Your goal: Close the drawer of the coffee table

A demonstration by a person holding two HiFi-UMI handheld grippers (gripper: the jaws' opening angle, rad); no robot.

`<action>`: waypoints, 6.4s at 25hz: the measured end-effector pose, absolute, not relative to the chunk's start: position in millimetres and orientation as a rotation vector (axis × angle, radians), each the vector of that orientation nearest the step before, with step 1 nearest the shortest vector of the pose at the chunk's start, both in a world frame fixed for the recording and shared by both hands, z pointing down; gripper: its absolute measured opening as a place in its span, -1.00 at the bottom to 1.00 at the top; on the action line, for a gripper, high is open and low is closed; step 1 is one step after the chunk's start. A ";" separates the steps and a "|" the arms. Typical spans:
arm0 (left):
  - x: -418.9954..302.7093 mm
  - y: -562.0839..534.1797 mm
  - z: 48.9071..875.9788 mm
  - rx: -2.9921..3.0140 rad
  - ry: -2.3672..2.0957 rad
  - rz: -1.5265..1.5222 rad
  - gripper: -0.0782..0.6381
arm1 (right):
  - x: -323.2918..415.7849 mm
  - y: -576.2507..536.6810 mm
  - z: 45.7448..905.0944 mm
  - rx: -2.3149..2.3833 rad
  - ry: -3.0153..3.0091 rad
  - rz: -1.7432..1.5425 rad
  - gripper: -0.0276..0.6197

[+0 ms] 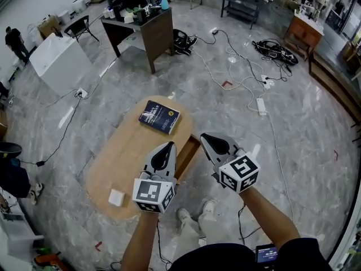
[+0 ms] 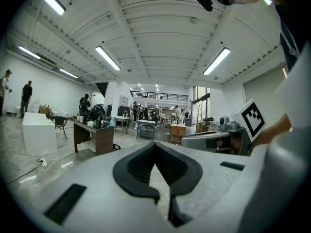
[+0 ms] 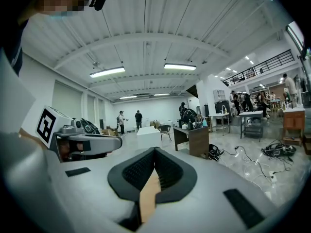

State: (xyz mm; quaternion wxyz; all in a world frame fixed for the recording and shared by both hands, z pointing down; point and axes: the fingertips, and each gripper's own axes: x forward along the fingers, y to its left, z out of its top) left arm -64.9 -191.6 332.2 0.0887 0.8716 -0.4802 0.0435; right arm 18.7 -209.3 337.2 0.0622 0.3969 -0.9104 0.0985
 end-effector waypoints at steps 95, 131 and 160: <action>-47.9 -185.8 587.3 2.379 -1.324 0.274 -0.78 | 36.4 -213.4 599.4 1.218 -2.569 0.632 -0.88; -59.2 -147.4 690.2 2.269 -1.324 0.301 -0.78 | 43.9 -197.0 700.9 1.283 -2.500 0.699 -0.88; -71.9 -132.6 761.0 2.199 -1.346 0.360 -0.78 | 39.2 -185.3 777.5 1.285 -2.457 0.766 -0.88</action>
